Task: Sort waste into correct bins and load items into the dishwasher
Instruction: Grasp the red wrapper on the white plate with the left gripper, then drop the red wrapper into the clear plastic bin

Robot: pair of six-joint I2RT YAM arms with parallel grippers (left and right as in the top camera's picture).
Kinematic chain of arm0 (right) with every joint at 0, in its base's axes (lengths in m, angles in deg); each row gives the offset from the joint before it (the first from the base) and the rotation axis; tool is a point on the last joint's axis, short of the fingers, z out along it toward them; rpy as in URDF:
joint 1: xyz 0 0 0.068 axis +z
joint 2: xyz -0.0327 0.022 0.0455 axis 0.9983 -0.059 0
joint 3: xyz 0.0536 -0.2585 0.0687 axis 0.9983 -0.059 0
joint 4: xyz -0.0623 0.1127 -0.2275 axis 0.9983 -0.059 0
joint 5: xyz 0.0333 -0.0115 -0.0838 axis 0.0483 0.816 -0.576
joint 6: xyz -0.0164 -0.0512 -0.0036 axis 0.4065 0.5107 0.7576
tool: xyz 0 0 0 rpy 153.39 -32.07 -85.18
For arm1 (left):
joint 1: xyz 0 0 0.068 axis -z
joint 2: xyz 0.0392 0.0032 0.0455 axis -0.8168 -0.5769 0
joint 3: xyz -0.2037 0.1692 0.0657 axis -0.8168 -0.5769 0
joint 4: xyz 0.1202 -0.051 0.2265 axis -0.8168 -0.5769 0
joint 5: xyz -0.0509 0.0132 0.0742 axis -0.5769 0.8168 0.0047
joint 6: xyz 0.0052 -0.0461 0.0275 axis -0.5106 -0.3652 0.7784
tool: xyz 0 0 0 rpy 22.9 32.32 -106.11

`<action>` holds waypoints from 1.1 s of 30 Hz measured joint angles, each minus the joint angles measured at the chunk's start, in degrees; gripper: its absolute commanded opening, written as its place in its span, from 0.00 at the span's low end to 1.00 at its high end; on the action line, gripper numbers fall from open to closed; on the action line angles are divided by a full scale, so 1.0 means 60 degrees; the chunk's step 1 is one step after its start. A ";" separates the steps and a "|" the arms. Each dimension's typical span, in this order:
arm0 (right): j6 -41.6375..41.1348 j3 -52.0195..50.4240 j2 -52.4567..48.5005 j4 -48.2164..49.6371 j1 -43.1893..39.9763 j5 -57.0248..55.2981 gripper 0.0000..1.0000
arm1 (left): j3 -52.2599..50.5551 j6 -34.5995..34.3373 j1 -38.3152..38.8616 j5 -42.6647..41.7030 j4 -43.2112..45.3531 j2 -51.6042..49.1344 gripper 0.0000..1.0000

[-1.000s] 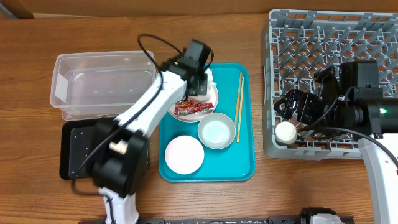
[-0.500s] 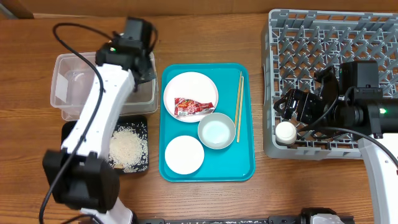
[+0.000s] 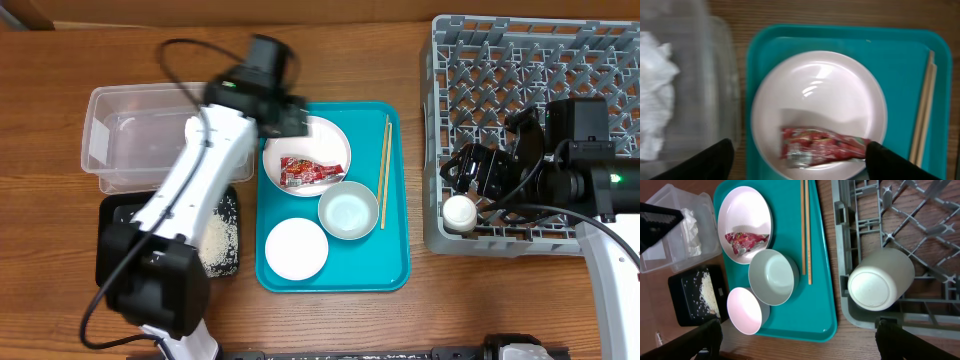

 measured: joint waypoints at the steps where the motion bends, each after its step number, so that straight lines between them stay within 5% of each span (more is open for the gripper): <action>1: -0.0004 0.0000 0.0000 0.0000 0.0000 0.0000 1.00 | 0.0033 0.0080 0.0299 0.0095 0.0040 -0.0131 0.88; 6: 0.0000 0.0000 0.0000 0.0000 0.0000 0.0000 1.00 | 0.0127 0.0149 0.0994 0.0284 -0.0076 -0.1406 0.80; 14: -0.0004 0.0000 0.0000 0.0058 0.0000 0.0000 1.00 | 0.0095 -0.1555 0.0816 0.0040 -0.0262 -0.3045 0.68; 16: 0.0000 0.0000 0.0000 0.0076 0.0000 0.0000 1.00 | 0.0095 -0.2073 0.0798 -0.0149 -0.0208 -0.3075 0.51; 18: -0.0004 -0.0004 0.0000 0.0076 0.0000 0.0004 1.00 | 0.0098 -0.2448 0.0776 -0.0255 -0.0200 -0.3075 0.06; 25: -0.0004 0.0000 0.0000 0.0084 0.0000 -0.0011 1.00 | 0.0211 -0.2987 0.0729 -0.0528 -0.0397 -0.3075 0.04; 33: 0.0000 -0.0007 0.0000 0.0055 0.0000 -0.0033 1.00 | 0.1934 -0.2980 -0.0044 -0.0601 -0.2237 -0.2532 0.04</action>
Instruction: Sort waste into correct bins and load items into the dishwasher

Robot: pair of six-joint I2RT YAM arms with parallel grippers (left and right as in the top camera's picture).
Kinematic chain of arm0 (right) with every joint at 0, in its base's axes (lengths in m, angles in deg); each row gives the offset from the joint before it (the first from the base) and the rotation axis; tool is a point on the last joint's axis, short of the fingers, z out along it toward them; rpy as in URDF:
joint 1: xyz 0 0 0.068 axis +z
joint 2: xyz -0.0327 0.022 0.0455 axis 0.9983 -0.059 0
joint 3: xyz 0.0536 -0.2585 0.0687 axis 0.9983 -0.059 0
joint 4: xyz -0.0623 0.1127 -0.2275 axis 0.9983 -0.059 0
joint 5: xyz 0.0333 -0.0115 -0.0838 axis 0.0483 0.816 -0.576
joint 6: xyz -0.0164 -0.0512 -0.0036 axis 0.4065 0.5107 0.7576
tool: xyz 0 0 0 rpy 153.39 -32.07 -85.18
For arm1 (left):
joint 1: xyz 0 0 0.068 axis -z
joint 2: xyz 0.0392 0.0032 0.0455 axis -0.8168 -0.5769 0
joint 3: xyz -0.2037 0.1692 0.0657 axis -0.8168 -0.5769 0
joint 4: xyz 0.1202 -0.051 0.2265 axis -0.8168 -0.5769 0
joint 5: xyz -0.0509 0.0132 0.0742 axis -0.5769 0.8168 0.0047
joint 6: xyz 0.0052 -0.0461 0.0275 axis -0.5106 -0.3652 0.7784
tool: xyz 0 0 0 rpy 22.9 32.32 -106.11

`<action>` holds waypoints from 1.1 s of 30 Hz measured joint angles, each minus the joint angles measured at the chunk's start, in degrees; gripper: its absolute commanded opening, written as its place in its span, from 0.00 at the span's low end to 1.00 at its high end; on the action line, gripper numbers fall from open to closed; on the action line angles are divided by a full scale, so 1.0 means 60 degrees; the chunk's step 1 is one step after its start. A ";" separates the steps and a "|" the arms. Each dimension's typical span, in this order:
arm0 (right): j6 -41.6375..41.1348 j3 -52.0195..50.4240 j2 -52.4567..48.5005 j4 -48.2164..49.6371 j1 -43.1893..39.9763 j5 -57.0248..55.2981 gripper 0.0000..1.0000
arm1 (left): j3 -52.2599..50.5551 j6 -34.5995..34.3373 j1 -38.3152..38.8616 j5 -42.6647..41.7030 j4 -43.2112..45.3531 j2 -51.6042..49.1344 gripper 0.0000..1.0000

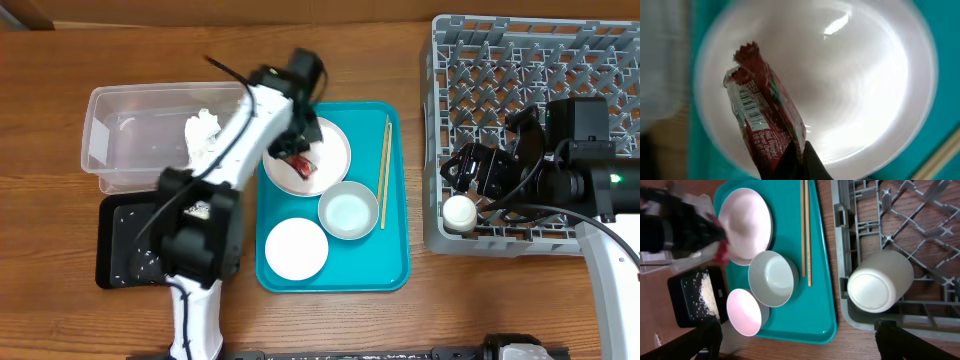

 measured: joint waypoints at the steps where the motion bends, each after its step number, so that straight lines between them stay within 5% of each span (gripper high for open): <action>1: 0.0000 0.0000 0.0000 -0.0015 0.0000 0.0000 1.00 | 0.0131 0.0004 -0.0259 0.0135 -0.0109 0.0328 0.04; 6: 0.0004 0.0000 0.0000 -0.0007 0.0000 0.0004 1.00 | 0.0484 0.0222 -0.1566 0.0809 -0.0186 0.1537 0.07; 7: 0.0000 0.0000 0.0000 0.0000 0.0000 0.0004 1.00 | 0.0535 0.0372 -0.1847 0.0929 -0.0175 0.1647 0.15; 10: 0.0000 0.0000 0.0000 0.0018 0.0000 0.0000 1.00 | 0.0568 0.0903 -0.2575 0.1162 -0.0193 0.1668 0.60; 14: -0.0004 0.0000 0.0000 0.0015 0.0000 0.0000 1.00 | 0.0557 0.1887 -0.2889 0.1195 -0.0404 0.1443 0.89; 26: 0.0000 -0.0007 0.0000 -0.0102 0.0000 0.0000 1.00 | 0.0794 0.2980 -0.2590 0.1067 -0.2805 0.2171 0.61; 33: 0.0000 -0.0011 0.0000 -0.0142 0.0000 0.0000 1.00 | 0.0922 0.2896 -0.1672 0.1228 -0.4164 0.5180 0.79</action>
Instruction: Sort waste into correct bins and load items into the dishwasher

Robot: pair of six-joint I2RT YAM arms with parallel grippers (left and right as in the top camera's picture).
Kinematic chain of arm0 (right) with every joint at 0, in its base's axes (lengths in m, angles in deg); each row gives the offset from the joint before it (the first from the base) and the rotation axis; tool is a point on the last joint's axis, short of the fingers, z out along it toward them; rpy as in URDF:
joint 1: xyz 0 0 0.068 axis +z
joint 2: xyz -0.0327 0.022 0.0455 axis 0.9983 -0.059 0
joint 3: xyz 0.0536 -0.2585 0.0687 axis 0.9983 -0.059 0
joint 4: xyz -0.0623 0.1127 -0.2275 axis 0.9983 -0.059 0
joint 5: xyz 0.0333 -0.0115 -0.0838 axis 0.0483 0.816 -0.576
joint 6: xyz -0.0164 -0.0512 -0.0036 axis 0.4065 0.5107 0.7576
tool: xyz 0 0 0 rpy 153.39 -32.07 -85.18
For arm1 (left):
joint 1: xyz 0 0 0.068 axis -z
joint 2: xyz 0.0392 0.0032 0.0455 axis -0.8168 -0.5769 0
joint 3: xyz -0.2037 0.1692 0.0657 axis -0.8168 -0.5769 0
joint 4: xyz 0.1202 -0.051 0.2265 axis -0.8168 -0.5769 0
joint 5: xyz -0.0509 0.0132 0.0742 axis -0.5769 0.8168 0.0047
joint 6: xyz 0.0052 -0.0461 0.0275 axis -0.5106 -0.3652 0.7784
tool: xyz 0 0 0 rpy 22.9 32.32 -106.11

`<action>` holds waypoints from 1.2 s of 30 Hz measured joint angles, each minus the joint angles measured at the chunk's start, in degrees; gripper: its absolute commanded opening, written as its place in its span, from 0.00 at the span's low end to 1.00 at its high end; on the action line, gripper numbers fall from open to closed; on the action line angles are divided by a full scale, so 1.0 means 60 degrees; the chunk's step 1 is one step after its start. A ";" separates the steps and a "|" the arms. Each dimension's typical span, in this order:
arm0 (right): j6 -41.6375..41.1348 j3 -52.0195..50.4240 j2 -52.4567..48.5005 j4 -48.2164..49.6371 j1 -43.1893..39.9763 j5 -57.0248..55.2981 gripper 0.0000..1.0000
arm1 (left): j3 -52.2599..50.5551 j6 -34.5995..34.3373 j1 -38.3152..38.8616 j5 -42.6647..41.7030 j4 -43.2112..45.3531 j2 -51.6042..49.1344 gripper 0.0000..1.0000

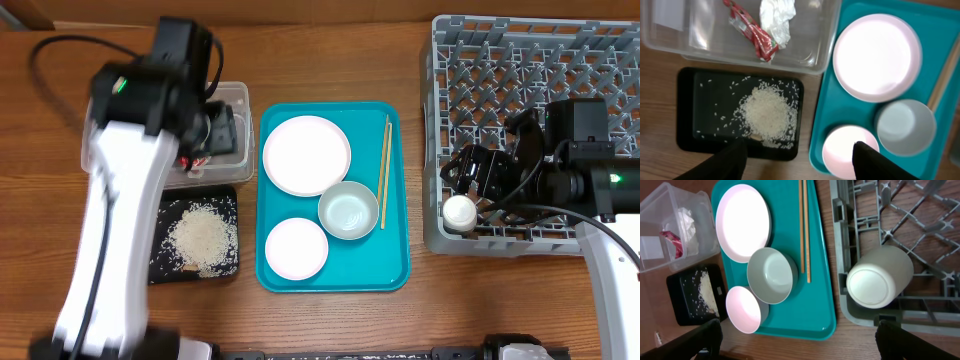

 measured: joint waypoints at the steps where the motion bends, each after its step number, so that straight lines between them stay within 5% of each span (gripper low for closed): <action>1: 0.0000 0.0000 0.0000 -0.0004 0.0000 -0.0004 1.00 | 0.0062 -0.0007 0.0047 0.0036 -0.0200 0.0546 0.96; 10: 0.0000 0.0000 0.0000 0.0127 0.0000 0.0000 1.00 | 0.0248 -0.0168 0.0044 0.0248 -0.0998 0.3526 1.00; 32: -0.0004 0.0000 0.0000 0.0153 0.0000 0.0000 1.00 | 0.0229 -0.0135 0.0029 0.0335 -0.0943 0.4462 1.00; 36: -0.0007 -0.0004 0.0000 0.0160 0.0000 0.0000 1.00 | -0.0302 -0.0029 -0.0441 0.0543 0.0240 0.5260 1.00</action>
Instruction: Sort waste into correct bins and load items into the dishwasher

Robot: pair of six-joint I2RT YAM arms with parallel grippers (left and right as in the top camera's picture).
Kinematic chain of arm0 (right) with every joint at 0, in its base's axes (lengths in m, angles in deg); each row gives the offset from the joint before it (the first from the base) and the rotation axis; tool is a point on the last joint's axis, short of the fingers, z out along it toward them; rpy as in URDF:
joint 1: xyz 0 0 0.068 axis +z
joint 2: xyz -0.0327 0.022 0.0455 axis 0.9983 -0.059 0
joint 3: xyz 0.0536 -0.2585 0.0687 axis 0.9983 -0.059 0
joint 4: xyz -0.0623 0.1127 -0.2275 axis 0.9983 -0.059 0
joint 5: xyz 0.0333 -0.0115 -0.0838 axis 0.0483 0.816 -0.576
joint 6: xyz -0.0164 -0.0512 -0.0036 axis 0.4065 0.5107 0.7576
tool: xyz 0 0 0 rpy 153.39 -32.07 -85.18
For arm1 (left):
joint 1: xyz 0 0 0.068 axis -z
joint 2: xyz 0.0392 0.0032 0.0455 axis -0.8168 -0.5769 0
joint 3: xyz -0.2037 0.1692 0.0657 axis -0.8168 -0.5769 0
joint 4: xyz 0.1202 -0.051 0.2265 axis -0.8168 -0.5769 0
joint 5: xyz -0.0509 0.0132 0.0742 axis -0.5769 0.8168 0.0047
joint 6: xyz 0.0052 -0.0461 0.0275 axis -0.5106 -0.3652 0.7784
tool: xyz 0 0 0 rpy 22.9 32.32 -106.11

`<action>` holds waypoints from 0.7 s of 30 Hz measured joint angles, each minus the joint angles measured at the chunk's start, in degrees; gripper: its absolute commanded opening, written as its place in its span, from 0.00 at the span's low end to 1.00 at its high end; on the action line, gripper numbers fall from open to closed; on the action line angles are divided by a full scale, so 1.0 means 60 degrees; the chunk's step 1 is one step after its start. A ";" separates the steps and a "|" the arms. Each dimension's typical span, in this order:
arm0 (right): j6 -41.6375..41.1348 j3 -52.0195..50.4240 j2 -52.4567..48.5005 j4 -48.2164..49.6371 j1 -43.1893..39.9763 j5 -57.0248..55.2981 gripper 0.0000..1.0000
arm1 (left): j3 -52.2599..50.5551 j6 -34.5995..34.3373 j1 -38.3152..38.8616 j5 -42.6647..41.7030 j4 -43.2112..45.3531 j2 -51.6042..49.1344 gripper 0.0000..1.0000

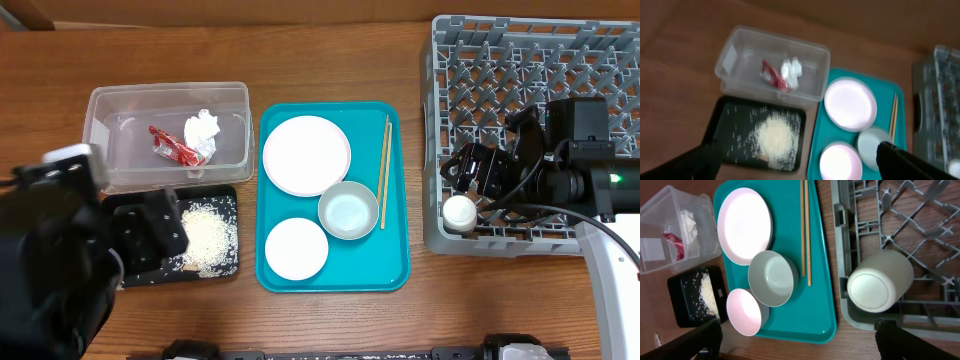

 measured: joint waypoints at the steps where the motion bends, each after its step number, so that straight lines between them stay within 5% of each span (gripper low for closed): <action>1: 0.0000 0.0000 0.0000 -0.0004 0.0000 0.0000 1.00 | -0.0313 0.0029 -0.0131 0.0018 0.0546 0.0262 1.00; 10: -0.0004 -0.0051 0.0000 -0.0004 0.0000 0.0000 1.00 | -0.6113 0.0135 -0.0339 -0.0922 0.7428 0.3126 1.00; 21: 0.0000 -0.0058 0.0000 0.0004 0.0000 0.0000 1.00 | -1.2648 0.0138 -0.0339 -0.2098 1.1770 0.5945 1.00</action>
